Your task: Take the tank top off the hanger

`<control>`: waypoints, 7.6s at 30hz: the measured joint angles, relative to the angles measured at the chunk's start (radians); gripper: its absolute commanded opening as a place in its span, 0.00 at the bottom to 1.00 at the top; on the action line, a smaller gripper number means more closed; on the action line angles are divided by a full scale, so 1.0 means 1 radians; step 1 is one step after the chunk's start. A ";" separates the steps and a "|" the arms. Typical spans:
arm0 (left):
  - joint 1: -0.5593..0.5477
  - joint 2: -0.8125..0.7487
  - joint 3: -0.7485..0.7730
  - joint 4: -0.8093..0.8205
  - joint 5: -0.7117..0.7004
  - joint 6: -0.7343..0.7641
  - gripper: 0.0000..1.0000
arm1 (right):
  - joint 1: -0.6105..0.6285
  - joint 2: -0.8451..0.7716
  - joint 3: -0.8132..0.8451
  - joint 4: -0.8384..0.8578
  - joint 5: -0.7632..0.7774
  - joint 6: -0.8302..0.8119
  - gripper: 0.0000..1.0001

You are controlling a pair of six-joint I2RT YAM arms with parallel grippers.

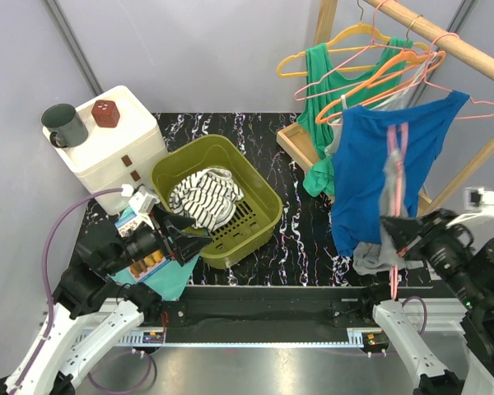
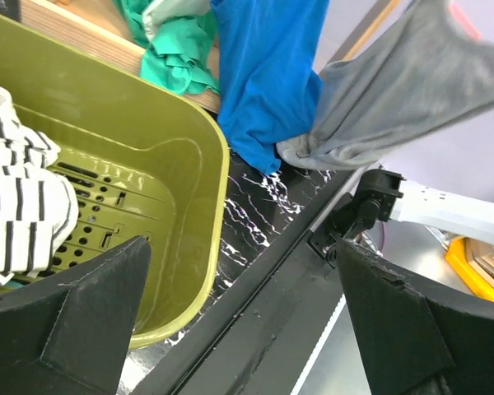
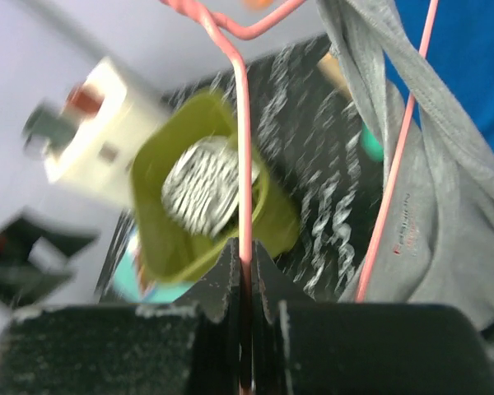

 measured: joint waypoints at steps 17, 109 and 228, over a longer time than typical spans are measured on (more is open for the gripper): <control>-0.131 0.288 -0.003 0.382 0.091 -0.101 0.97 | 0.000 -0.074 -0.481 0.247 -0.740 0.034 0.00; -0.224 0.942 0.452 0.407 -0.002 0.002 0.00 | 0.010 0.367 -0.646 1.410 -0.875 0.190 0.00; -0.477 1.008 0.485 0.251 -0.045 0.083 0.00 | -0.072 0.299 -0.214 0.462 0.799 0.279 0.38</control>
